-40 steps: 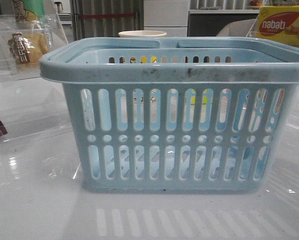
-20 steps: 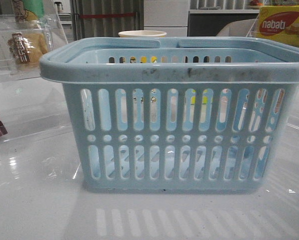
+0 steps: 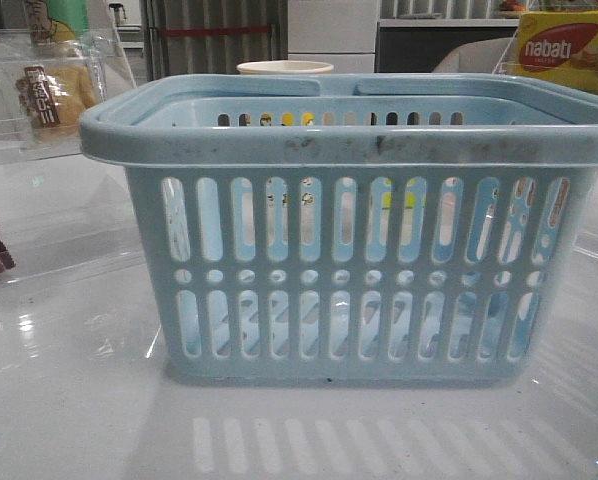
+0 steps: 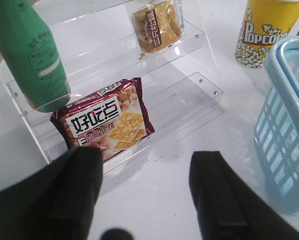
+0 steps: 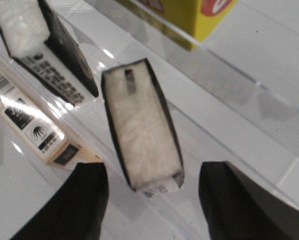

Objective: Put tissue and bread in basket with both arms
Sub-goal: 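Grasp the white tissue pack on the shelf with the right gripper, then carry the tissue pack over the blue basket and release it inside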

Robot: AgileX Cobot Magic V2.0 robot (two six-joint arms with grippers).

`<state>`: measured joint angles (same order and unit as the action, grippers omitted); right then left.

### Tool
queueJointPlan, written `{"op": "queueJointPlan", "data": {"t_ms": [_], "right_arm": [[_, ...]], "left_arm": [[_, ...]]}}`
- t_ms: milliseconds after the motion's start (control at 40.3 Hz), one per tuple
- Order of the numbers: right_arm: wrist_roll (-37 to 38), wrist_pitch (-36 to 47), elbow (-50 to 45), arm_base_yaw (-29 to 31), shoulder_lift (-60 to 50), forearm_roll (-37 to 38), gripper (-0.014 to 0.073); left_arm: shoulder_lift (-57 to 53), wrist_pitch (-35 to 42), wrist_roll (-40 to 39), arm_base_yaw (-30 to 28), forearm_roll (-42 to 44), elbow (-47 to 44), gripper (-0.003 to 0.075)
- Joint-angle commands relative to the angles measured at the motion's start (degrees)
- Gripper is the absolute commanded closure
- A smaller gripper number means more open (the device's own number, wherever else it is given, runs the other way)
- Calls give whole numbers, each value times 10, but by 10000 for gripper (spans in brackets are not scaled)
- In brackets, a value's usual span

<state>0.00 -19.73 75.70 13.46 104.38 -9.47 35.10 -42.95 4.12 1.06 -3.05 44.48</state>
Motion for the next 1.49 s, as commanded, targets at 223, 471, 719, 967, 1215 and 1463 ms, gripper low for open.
{"op": "queueJointPlan", "data": {"t_ms": [223,471,719,967,1215,1463], "right_arm": [[0,111,23,4,-8,-13,125],[0,89,27,1,-18,-41,360],[0,-1,72,-1,-59,-73,364],[-29,-115,122,-39,-134,-75,364],[-109,-130,79,-173,-245,-75,364],[-115,-146,15,-329,-261,-78,364]], "left_arm": [[5,40,-4,4,-7,15,267],[5,40,-4,4,-7,15,267],[5,40,-4,4,-7,15,267],[5,41,-4,4,-7,15,267],[5,41,-4,4,-7,15,267],[5,41,-4,4,-7,15,267]]}}
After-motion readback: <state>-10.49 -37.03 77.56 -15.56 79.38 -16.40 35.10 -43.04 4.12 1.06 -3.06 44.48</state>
